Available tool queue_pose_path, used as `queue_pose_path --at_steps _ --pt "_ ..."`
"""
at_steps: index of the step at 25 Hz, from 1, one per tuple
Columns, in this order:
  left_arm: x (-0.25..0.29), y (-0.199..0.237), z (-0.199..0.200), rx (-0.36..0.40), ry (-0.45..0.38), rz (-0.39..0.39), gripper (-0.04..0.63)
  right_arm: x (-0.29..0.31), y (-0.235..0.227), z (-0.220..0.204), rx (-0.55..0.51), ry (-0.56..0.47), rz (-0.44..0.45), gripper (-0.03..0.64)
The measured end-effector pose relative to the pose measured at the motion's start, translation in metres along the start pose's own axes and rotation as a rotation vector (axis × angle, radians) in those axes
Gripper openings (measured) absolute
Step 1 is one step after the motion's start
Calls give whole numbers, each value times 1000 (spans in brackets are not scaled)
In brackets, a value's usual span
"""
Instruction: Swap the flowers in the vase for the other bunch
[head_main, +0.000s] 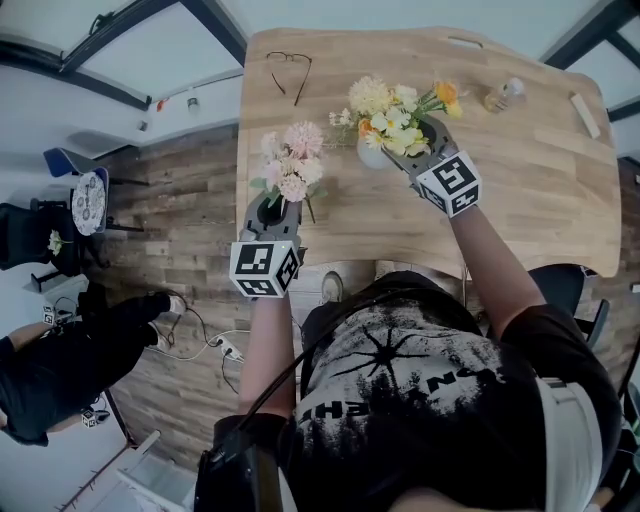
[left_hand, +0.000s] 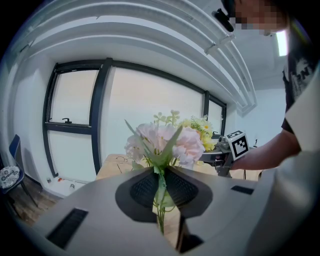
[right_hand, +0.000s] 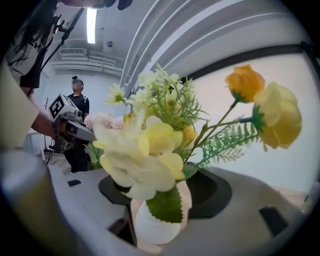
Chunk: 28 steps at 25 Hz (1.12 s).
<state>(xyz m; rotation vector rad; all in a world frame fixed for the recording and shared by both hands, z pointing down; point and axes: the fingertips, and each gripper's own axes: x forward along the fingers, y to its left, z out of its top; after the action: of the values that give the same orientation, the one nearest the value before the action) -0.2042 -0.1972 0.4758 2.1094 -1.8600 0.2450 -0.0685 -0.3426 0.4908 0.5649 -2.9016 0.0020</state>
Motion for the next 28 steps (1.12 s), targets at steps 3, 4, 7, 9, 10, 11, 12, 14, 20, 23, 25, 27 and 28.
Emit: queue_pose_path --at_steps 3,4,7,9,10,11,12,14,20,23,25,27,28 --pt "0 -1 -1 2 2 -1 52 0 -2 -3 29 -2 -1 267" --pt "1 -1 -1 3 2 -2 52 0 -2 -3 33 -4 -1 267" --pt "1 -1 -1 5 3 -5 52 0 1 -3 37 -6 10 267" --pt "1 -2 0 6 3 -6 54 -2 3 -5 43 -3 16 267" --pt "1 -2 0 7 4 -8 52 -3 3 -6 46 0 16 267" --pt "2 -3 0 8 3 -9 52 -3 4 -8 48 4 14 267" --pt "2 -3 0 8 2 -11 52 -4 4 -9 51 7 12 267" --pt "2 -5 0 9 1 -16 52 -5 4 -12 56 14 10 267" --pt "-1 -5 -2 9 2 -29 52 -2 7 -18 72 41 5 267" --pt "-2 -4 -1 9 2 -30 52 -3 9 -25 89 57 7 267" --pt "-2 -4 -1 8 4 -31 52 -5 9 -29 97 68 8 267" --pt "-3 -4 -2 8 6 -31 52 -6 11 -33 99 77 8 267" --pt "-4 -4 -2 8 5 -31 54 -7 12 -34 100 79 7 267"
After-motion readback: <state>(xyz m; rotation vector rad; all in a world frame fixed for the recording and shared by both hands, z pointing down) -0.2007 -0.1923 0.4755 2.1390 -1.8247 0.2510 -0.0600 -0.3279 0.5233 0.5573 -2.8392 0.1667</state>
